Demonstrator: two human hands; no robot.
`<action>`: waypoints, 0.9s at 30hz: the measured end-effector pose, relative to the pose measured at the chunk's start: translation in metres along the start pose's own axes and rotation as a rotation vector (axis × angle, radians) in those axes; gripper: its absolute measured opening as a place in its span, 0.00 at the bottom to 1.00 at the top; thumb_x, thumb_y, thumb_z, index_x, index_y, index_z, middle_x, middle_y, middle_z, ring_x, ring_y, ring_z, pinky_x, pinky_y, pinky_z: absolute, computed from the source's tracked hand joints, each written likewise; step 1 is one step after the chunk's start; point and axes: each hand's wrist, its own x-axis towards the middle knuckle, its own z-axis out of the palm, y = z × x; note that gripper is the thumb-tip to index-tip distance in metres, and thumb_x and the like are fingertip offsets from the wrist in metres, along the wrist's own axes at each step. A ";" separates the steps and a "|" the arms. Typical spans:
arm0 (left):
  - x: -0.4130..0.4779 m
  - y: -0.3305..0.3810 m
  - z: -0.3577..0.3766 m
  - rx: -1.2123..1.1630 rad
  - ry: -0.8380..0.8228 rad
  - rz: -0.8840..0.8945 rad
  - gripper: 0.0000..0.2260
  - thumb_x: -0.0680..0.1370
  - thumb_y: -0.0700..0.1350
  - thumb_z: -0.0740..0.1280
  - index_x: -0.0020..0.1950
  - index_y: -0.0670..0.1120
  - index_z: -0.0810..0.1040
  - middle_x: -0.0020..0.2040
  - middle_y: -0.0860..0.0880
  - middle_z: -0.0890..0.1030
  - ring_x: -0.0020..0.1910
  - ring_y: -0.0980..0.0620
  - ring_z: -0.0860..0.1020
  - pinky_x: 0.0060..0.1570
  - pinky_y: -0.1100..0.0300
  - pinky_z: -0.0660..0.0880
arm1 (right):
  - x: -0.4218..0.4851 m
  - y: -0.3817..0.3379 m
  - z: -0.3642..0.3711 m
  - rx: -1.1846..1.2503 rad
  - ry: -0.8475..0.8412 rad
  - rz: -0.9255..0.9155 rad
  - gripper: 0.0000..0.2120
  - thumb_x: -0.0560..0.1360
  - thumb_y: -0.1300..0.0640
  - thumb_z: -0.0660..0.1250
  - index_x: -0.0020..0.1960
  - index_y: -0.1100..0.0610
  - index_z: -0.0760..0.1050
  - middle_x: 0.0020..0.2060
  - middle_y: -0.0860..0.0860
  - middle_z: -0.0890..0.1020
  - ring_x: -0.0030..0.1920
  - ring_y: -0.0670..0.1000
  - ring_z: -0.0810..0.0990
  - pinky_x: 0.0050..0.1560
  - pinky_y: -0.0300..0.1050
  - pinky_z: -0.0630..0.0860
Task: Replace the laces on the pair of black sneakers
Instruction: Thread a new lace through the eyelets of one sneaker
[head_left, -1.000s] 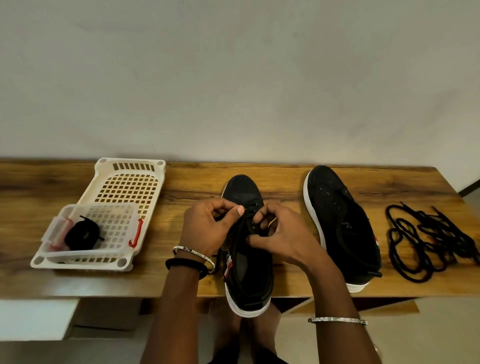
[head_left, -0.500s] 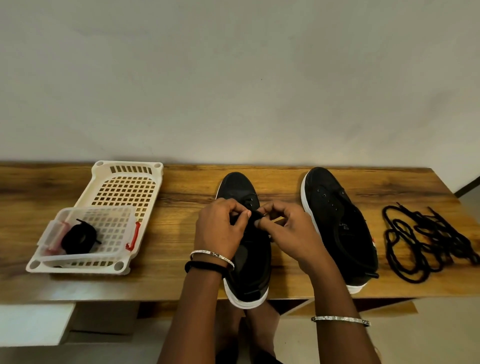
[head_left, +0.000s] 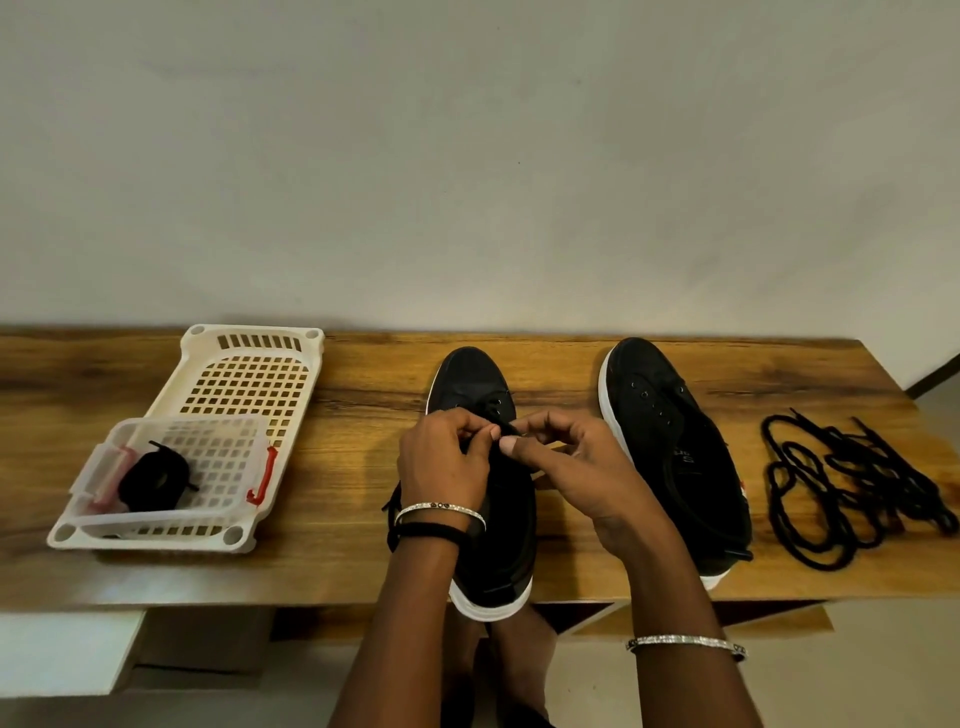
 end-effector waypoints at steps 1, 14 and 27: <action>0.000 -0.001 -0.001 -0.033 0.002 -0.016 0.01 0.74 0.43 0.75 0.44 0.48 0.87 0.40 0.54 0.85 0.37 0.61 0.78 0.37 0.72 0.72 | 0.000 -0.001 0.000 0.017 -0.011 0.011 0.05 0.76 0.51 0.73 0.49 0.51 0.85 0.46 0.52 0.84 0.45 0.47 0.84 0.44 0.40 0.81; 0.000 -0.006 -0.005 -0.153 -0.043 -0.081 0.02 0.73 0.43 0.76 0.43 0.49 0.87 0.35 0.61 0.81 0.39 0.62 0.81 0.43 0.63 0.79 | 0.014 0.010 0.016 -0.213 0.173 -0.056 0.04 0.79 0.55 0.69 0.50 0.52 0.83 0.45 0.46 0.84 0.49 0.46 0.82 0.49 0.46 0.81; 0.001 -0.008 -0.022 -0.027 -0.189 -0.105 0.27 0.59 0.61 0.76 0.57 0.70 0.74 0.59 0.59 0.73 0.62 0.51 0.72 0.64 0.42 0.69 | 0.009 -0.016 0.016 0.944 0.243 0.175 0.17 0.86 0.57 0.52 0.48 0.64 0.75 0.38 0.58 0.84 0.43 0.55 0.84 0.52 0.48 0.80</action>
